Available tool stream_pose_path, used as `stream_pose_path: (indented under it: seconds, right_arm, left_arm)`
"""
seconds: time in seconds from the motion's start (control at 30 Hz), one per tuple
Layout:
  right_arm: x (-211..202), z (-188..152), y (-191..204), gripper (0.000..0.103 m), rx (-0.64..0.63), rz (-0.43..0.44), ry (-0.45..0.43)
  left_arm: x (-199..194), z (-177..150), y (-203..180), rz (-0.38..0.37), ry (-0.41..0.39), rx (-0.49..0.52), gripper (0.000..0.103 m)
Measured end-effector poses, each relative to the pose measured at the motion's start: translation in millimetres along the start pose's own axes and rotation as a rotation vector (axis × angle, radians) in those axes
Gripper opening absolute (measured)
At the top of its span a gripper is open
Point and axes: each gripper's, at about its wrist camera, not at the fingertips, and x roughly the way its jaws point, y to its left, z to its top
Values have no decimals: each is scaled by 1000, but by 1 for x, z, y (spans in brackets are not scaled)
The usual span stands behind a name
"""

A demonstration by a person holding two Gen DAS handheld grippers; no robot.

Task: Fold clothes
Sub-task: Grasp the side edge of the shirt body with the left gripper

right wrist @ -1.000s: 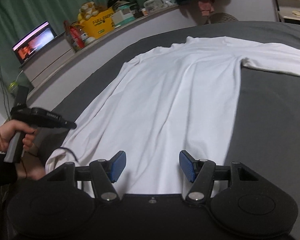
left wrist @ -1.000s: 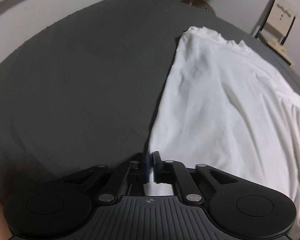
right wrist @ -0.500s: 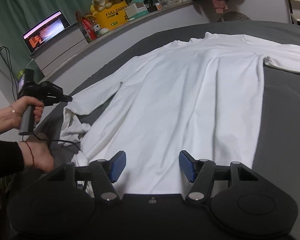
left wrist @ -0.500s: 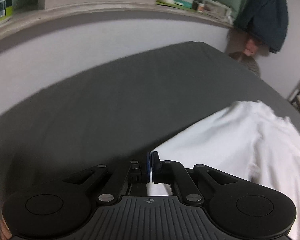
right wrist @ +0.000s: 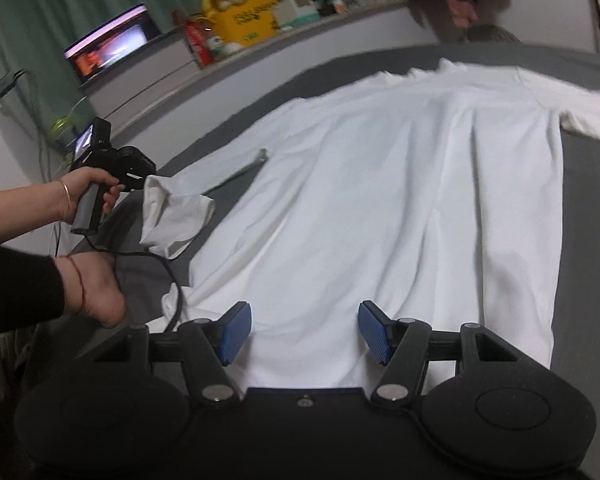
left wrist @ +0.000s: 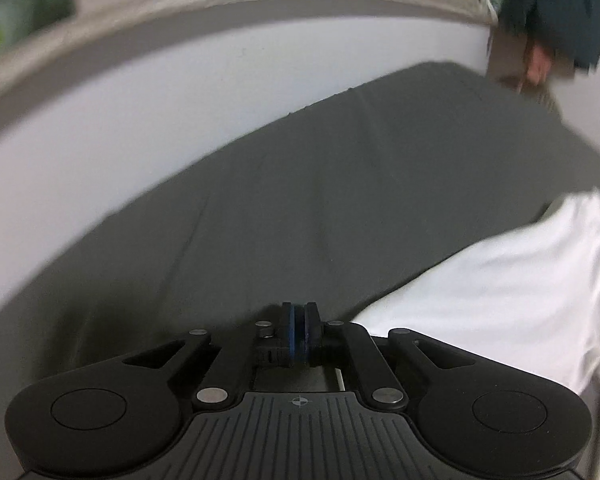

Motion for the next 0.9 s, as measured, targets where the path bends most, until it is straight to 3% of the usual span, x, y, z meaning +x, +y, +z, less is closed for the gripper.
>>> stream_pose_path:
  seconds: [0.07, 0.13, 0.27, 0.4, 0.53, 0.63, 0.7, 0.77, 0.9]
  right_arm:
    - [0, -1, 1, 59, -10, 9, -1]
    - [2, -2, -1, 59, 5, 21, 5]
    - [8, -3, -2, 59, 33, 34, 18]
    - [5, -3, 1, 59, 15, 48, 15]
    - [3, -4, 0, 59, 18, 56, 12]
    - [2, -5, -1, 59, 25, 61, 9]
    - [1, -5, -1, 59, 29, 65, 8]
    - [0, -6, -2, 59, 34, 68, 6]
    - [-4, -4, -1, 59, 19, 48, -27]
  left_arm:
    - [-5, -2, 11, -79, 25, -51, 4]
    - [-11, -6, 14, -138, 31, -40, 4]
    - [-17, -13, -4, -160, 62, 46, 5]
    - [-26, -21, -17, -214, 101, 12, 5]
    - [-55, -28, -37, -245, 48, -5, 5]
    - [-78, -40, -42, -264, 50, 41, 5]
    - [-83, -46, -46, -322, 81, 45, 5]
    - [-83, -45, -45, -390, 116, 12, 5]
    - [-89, -34, -47, -422, 126, -67, 5]
